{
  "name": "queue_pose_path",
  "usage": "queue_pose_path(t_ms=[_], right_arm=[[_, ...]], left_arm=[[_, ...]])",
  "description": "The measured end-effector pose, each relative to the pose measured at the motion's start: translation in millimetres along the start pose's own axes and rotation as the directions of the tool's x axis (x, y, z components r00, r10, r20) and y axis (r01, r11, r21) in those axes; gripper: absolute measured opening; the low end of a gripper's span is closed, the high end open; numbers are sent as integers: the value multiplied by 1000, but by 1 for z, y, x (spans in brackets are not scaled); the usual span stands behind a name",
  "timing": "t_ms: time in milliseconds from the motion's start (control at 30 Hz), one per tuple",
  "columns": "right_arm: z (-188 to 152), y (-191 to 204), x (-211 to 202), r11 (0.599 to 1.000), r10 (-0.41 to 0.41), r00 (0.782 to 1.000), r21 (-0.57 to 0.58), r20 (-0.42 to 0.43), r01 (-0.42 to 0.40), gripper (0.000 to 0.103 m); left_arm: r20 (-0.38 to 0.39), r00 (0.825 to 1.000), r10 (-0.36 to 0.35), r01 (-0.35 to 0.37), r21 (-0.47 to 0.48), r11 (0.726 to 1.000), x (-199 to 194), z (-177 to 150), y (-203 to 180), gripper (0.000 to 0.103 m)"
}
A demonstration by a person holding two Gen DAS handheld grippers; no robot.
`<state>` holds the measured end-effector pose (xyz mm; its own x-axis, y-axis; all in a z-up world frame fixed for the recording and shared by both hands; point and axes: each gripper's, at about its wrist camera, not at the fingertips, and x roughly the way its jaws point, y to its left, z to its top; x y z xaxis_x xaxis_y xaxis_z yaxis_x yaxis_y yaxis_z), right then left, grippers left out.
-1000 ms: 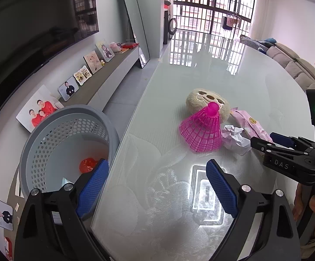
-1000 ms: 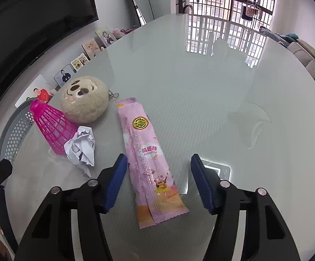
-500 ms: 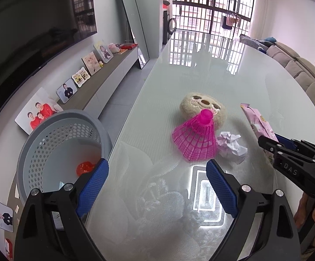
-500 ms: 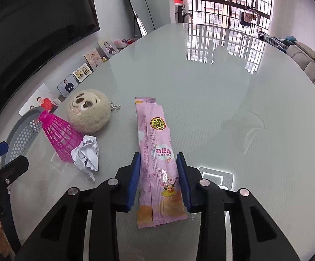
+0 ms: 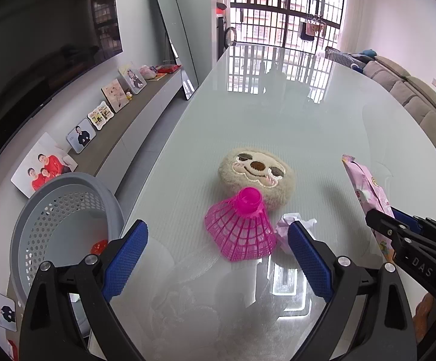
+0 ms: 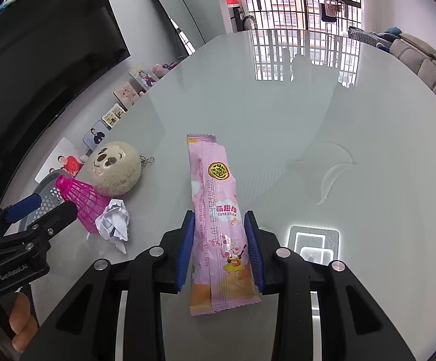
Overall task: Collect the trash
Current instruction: 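Grasp the pink shuttlecock with the left tool while the right tool holds the wrapper, then carry the shuttlecock and wrapper with both tools over the grey basket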
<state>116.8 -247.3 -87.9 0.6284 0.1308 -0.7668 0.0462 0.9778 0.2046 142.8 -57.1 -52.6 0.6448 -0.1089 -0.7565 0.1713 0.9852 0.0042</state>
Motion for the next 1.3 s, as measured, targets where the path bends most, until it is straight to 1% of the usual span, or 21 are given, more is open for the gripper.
queue_pose_path(t_ms=[100, 167, 300, 367, 400, 433, 467, 500, 733, 900, 1067, 1200, 1300], right_arm=[[-3, 0, -3, 1000, 5, 1000, 0, 7, -5, 33], [-3, 1, -4, 1000, 7, 1000, -2, 7, -7, 33], [-5, 3, -6, 1000, 14, 1000, -2, 4, -14, 33], [-5, 3, -7, 1000, 16, 1000, -2, 4, -16, 33], [-5, 3, -8, 1000, 17, 1000, -2, 6, -17, 33], [-4, 2, -9, 1000, 17, 1000, -2, 7, -17, 33], [-4, 1, -9, 1000, 18, 1000, -2, 8, -18, 33], [-4, 1, -10, 1000, 18, 1000, -2, 9, -18, 33], [-4, 1, -12, 1000, 18, 1000, -6, 8, -18, 33], [-4, 0, -15, 1000, 13, 1000, -4, 12, -13, 33], [-4, 2, -15, 1000, 3, 1000, -3, 9, -3, 33], [-4, 10, -26, 1000, -6, 999, -15, 33, 6, 33], [-7, 20, -34, 1000, -16, 999, -26, 46, 17, 33]], left_arm=[[5, 1000, -11, 11, -7, 1000, 6, 2, -1, 90], [4, 1000, -11, 11, -13, 1000, 10, 2, -2, 80], [1, 1000, -6, 6, -20, 1000, 16, 4, 1, 69], [0, 1000, -5, 5, -17, 1000, 17, 4, 0, 60], [-1, 1000, -9, 9, -15, 1000, 17, 5, 0, 57], [-1, 1000, -14, 14, -14, 1000, 17, 4, 0, 50], [-3, 1000, -21, 21, -11, 1000, 17, 3, 0, 38], [-7, 1000, -27, 27, -7, 1000, 17, 3, -2, 35], [4, 1000, -15, 15, 0, 1000, 8, -6, 1, 32], [27, 1000, 9, -9, 9, 1000, -14, -12, 3, 32], [61, 998, 11, -11, -5, 1000, -37, -18, 11, 32], [85, 996, 24, -24, -2, 1000, -51, -25, 21, 32], [97, 995, 28, -27, -16, 1000, -60, -29, 29, 32]])
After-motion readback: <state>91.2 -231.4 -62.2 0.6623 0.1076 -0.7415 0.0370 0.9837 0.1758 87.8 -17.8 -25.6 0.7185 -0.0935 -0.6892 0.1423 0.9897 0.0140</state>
